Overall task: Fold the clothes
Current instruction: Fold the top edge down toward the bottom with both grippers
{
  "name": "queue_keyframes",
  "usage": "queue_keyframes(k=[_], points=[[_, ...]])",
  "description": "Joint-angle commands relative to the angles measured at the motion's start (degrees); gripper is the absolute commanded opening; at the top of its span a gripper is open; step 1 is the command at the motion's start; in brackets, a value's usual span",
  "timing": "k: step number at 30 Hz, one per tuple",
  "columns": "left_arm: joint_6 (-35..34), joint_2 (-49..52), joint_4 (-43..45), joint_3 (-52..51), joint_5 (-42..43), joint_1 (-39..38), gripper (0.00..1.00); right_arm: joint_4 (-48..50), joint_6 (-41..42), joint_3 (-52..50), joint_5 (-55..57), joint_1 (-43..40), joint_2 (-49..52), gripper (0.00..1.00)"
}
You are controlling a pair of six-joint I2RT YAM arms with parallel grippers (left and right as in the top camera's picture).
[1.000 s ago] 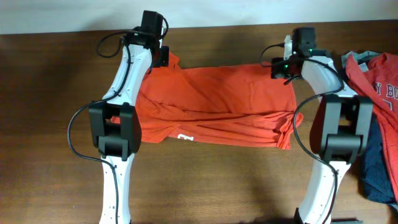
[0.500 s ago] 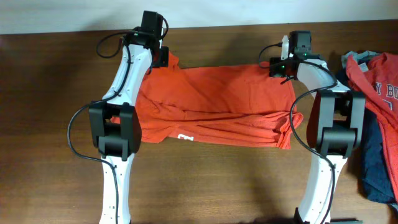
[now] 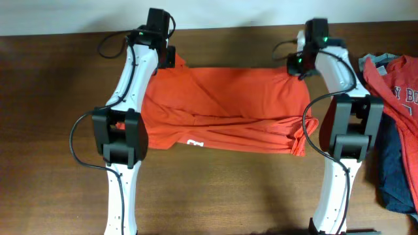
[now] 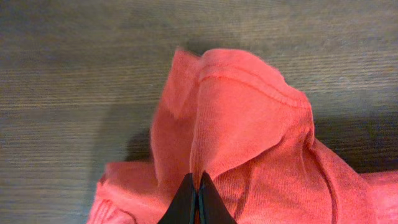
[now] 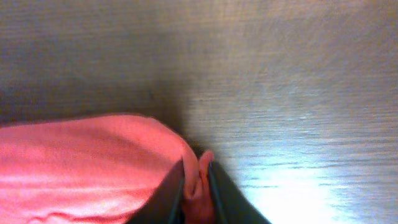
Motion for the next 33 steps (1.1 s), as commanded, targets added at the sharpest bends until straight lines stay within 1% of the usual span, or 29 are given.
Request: queue_keyframes(k=[1,2,4,6,8,12,18,24,25,26,27,29,33], points=[[-0.7,0.3,-4.0,5.9,-1.3,0.6,0.01,-9.4,0.5,10.4,0.5,-0.8,-0.7,0.1],[-0.7,0.3,-6.3,7.1,-1.3,0.6,0.01,-14.8,0.5,13.7,0.5,-0.9,-0.7,0.1],[-0.7,0.3,-9.7,8.1,-1.3,0.6,0.01,-21.5,0.5,16.8,0.5,-0.9,-0.7,0.09],[-0.7,0.3,-12.3,8.2,-1.3,0.6,0.01,-25.6,0.5,17.9,0.5,-0.9,-0.7,0.08],[-0.7,0.4,-16.5,8.1,-1.3,0.7,0.01,-32.1,0.5,17.9,0.5,-0.9,-0.7,0.08],[-0.7,0.4,-20.5,8.1,-1.4,0.8,0.01,-35.7,0.5,15.3,0.5,-0.9,-0.7,0.06],[-0.7,0.5,-25.3,6.1,-1.7,0.8,0.01,-37.7,1.2,11.2,0.3,-1.0,-0.7,0.06],[-0.7,0.5,-26.8,1.2,-3.5,0.8,0.01,-37.6,1.6,6.6,0.1,-1.6,-0.7,0.05],[-0.7,0.5,-26.7,0.6,-3.8,0.8,0.16,-37.3,1.6,6.4,0.1,-1.9,-0.7,0.06],[-0.7,0.5,-26.5,0.2,-4.4,0.8,0.36,-37.0,1.6,6.4,0.0,-2.0,-0.7,0.16],[-0.7,0.5,-26.4,0.1,-4.8,0.8,0.48,-37.0,1.6,6.5,-0.4,-2.1,-0.7,0.25],[-0.7,0.4,-26.6,1.3,-5.4,0.8,0.59,-37.1,1.6,7.7,-3.5,-3.1,-0.7,0.41],[-0.7,0.0,-27.8,5.7,-5.4,0.9,0.62,-38.8,1.0,10.0,-8.1,-4.7,-1.3,0.59]])
